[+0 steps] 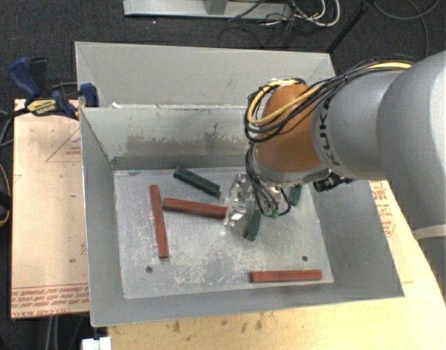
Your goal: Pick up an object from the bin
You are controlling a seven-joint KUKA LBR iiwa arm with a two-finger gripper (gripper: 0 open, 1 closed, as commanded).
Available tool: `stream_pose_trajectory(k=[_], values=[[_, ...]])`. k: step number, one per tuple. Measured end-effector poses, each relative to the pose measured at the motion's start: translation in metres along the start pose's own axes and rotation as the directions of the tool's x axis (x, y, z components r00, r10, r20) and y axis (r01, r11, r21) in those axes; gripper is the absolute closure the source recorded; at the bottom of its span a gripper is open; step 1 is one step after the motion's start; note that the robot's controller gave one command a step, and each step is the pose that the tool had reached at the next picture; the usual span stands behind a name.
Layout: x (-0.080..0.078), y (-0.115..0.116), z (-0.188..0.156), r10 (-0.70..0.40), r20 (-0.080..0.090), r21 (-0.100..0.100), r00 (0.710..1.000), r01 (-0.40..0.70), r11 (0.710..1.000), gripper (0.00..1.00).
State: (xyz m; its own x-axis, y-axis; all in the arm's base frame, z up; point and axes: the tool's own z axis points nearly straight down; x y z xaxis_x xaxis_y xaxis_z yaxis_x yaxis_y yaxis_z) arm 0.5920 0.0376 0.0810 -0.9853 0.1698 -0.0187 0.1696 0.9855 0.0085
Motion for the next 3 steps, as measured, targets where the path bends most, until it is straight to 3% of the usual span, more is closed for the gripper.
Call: stream_pose_trajectory(k=[1,2,3], values=[[0.006,0.003,-0.044,-0.002,-0.022,0.008,1.000,0.003,1.000,1.00],[-0.040,0.022,-0.065,0.034,-0.006,0.005,0.999,-0.034,0.999,1.00],[-0.037,0.034,-0.040,0.032,-0.014,0.008,0.999,-0.032,0.999,1.00]])
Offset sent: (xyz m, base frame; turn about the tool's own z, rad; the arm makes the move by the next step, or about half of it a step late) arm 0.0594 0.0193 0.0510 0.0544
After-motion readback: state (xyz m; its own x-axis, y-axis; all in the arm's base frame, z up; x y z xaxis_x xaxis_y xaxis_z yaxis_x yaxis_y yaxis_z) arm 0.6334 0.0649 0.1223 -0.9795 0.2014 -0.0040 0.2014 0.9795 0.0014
